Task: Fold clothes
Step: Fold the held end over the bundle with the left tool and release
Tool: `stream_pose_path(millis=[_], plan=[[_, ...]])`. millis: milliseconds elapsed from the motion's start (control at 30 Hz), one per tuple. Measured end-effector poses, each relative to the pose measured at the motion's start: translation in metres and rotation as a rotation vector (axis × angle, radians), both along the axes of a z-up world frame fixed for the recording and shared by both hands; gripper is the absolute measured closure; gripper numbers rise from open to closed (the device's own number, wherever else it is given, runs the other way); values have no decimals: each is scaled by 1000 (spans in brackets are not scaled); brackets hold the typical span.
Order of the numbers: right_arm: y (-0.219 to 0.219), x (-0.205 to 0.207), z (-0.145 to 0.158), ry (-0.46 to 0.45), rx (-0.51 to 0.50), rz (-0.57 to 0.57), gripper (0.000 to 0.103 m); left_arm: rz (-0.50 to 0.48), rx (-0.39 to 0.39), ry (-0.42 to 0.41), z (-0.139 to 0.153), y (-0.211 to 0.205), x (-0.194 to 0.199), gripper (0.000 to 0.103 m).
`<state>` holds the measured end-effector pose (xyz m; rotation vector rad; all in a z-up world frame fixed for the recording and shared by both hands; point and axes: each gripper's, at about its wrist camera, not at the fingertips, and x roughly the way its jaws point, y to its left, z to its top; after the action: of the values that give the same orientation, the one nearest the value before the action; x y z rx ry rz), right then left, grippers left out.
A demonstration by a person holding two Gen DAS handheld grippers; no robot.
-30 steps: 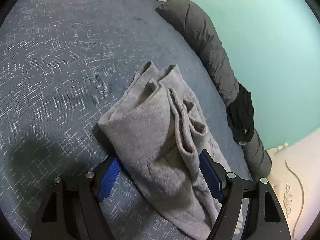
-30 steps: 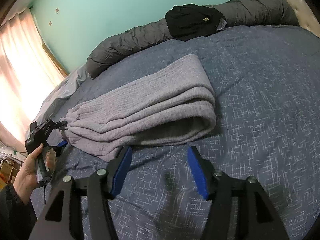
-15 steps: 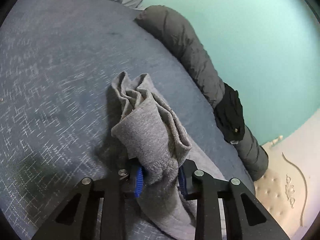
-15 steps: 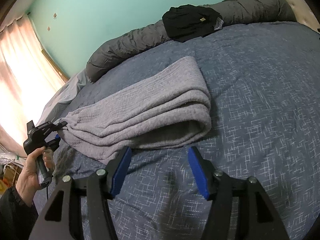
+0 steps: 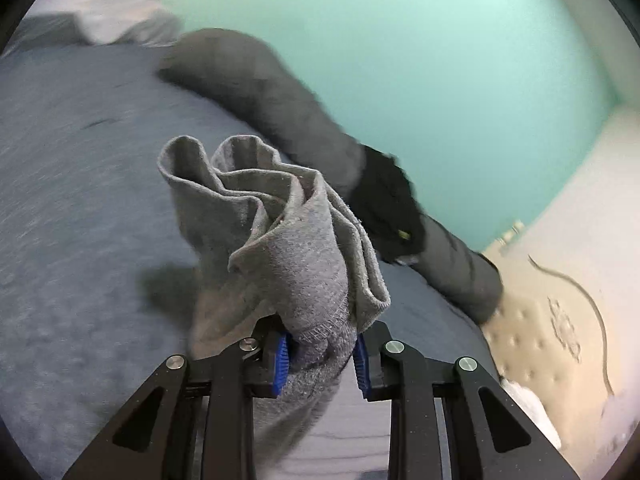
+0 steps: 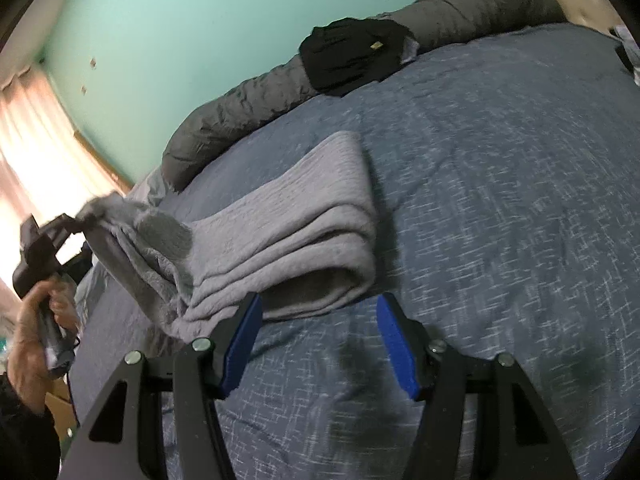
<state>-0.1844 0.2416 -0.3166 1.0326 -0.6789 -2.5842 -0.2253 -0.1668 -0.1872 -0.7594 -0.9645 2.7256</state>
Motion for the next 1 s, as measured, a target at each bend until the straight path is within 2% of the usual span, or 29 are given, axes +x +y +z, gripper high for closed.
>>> stream_pose_path(millis=[100, 167, 267, 467, 567, 700, 800, 1000], plan=[[11, 1, 6, 16, 17, -26, 42, -114, -50, -10, 13, 54, -17, 76], [19, 2, 9, 28, 28, -41, 42, -190, -100, -58, 0, 98, -29, 76], [34, 3, 9, 19, 2, -80, 42, -336, -202, -191, -38, 164, -42, 76], [55, 0, 8, -14, -32, -114, 42, -476, -507, -265, -74, 238, -23, 73], [58, 0, 10, -11, -42, -120, 42, -470, -499, -238, -56, 237, -18, 57], [61, -1, 14, -5, -50, -126, 42, -454, -470, -196, -28, 231, -12, 56], [63, -1, 16, 0, -58, -131, 42, -412, -403, -160, -9, 207, -7, 55], [62, -2, 16, -1, -68, -127, 42, -369, -410, -220, -31, 181, -7, 55]])
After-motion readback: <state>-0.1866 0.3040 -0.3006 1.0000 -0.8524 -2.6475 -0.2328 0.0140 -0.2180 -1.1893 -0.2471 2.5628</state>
